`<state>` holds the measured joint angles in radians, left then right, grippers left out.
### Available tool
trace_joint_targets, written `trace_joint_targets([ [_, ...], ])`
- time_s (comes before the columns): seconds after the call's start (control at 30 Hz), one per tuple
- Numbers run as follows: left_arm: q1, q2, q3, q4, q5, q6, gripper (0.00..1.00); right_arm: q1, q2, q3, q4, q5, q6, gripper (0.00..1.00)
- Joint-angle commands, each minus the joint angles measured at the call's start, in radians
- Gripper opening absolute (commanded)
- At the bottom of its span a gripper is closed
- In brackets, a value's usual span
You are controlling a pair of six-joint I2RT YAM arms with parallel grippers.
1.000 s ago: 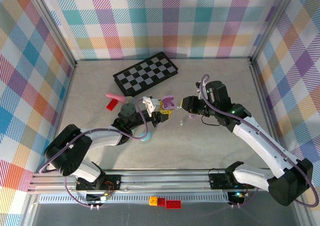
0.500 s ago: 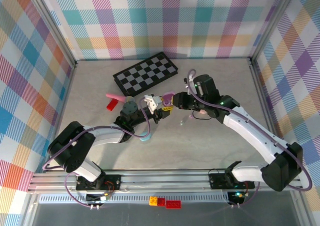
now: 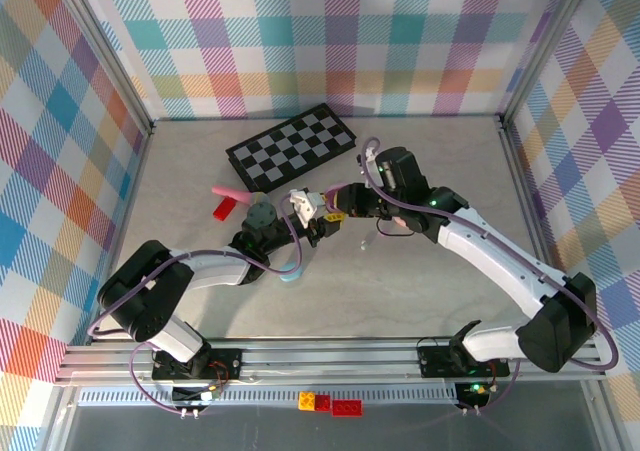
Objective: Insert wireless bluetooth earbuds into charging case
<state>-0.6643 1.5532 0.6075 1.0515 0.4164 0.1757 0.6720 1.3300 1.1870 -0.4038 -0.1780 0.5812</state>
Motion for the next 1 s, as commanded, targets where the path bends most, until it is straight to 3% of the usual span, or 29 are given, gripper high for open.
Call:
trace_joint_targets([
  [0.0, 0.003, 0.005, 0.026, 0.066, 0.004, -0.009, 0.28, 0.015, 0.005, 0.022, 0.036, 0.016, -0.03, 0.16],
  [0.4, 0.003, -0.003, 0.02, 0.079, -0.001, -0.017, 0.28, 0.018, 0.011, -0.041, 0.097, 0.064, -0.039, 0.15],
  [0.97, 0.003, 0.004, 0.029, 0.072, -0.018, -0.02, 0.28, 0.02, 0.009, -0.079, 0.11, -0.007, -0.003, 0.17],
])
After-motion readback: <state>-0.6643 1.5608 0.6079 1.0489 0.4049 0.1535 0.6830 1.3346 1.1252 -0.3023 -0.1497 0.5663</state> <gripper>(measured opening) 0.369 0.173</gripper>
